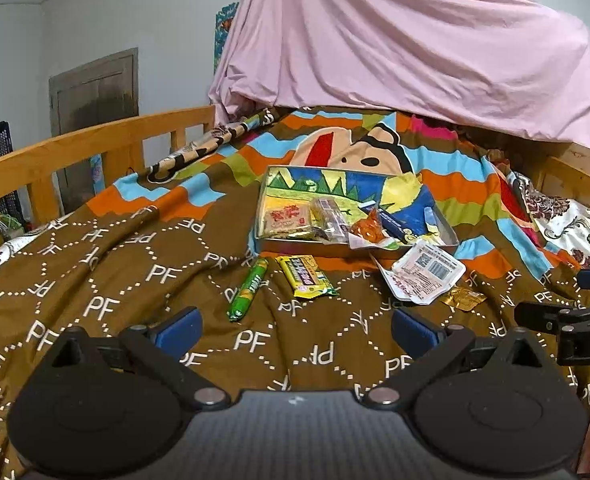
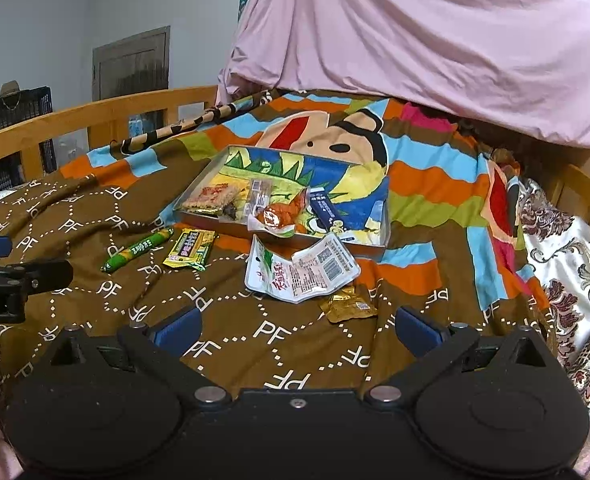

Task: Organize snacks
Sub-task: 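Lower both grippers toward the white packet and gold foil packet, then grasp the white printed packet with the left gripper while the right gripper grasps the gold foil packet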

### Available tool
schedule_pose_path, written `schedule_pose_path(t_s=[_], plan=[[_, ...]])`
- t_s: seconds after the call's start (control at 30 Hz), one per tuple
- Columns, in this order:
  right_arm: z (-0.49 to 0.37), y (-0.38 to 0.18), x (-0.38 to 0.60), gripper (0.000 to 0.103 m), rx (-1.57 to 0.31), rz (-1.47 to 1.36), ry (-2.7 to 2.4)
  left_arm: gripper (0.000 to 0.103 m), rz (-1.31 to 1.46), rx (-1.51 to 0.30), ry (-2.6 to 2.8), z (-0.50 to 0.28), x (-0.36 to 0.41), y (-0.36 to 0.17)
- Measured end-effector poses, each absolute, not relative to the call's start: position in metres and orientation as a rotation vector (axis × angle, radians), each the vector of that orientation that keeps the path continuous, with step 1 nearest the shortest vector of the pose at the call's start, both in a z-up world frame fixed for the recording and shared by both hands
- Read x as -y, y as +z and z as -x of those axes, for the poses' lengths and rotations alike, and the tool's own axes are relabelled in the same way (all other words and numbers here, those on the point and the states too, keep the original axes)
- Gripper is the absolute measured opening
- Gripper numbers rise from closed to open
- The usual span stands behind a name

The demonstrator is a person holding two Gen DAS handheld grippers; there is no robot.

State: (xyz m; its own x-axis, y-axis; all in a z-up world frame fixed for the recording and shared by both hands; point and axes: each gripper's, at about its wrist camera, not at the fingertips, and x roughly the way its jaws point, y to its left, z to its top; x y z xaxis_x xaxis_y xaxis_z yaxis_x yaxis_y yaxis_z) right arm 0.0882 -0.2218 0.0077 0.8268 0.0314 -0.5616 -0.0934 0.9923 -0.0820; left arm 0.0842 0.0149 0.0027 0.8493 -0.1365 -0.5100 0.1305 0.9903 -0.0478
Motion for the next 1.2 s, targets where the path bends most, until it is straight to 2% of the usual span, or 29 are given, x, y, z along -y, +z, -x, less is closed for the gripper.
schedule_pose_path(t_s=[0.53,1.2], plan=[[-0.138,-0.002,0.26,0.102,-0.777,-0.036,0.039,0.103,0.022,-0.641,-0.268,-0.152,0.004,-0.021],[-0.244,-0.042,0.252,0.102,-0.848,0.386,0.216,0.103,0.214,-0.695,-0.518,-0.249,0.029,-0.069]])
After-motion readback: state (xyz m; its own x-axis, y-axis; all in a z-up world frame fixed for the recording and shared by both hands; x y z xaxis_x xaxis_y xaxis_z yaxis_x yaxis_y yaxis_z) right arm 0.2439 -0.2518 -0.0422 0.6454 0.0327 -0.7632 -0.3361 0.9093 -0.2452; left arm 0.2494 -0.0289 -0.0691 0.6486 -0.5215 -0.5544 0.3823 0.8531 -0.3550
